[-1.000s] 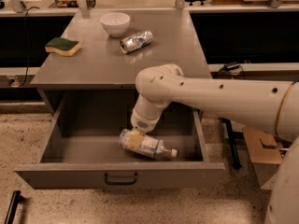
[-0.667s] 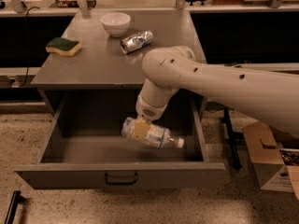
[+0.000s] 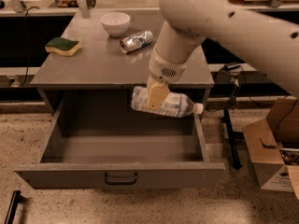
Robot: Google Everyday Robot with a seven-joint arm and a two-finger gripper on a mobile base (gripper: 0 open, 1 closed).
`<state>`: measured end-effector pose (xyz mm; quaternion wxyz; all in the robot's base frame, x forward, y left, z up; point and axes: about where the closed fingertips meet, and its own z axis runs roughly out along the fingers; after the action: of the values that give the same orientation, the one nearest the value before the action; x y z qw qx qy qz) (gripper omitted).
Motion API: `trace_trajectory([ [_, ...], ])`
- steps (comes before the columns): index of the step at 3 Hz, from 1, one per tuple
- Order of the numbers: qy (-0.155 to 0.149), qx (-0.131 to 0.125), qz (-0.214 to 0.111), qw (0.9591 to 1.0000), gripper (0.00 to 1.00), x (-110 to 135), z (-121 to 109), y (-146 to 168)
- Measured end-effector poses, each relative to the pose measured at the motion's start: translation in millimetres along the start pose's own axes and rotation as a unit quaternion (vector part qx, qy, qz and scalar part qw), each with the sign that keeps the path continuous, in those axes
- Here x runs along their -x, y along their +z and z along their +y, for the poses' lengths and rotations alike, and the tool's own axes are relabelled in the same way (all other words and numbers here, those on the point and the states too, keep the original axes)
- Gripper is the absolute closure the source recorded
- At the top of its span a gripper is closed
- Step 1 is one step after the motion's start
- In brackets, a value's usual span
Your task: Pick blue plastic bottle from top drawer and place on counter
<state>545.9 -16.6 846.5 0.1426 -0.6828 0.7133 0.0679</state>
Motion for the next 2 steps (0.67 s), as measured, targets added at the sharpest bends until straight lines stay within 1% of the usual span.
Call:
trace_trajectory([
  [1, -0.035, 0.015, 0.036, 0.9986, 1.00, 4.3, -32.1, -26.4],
  [2, -0.056, 0.045, 0.066, 0.9952, 1.00, 10.3, -70.0, -16.6],
])
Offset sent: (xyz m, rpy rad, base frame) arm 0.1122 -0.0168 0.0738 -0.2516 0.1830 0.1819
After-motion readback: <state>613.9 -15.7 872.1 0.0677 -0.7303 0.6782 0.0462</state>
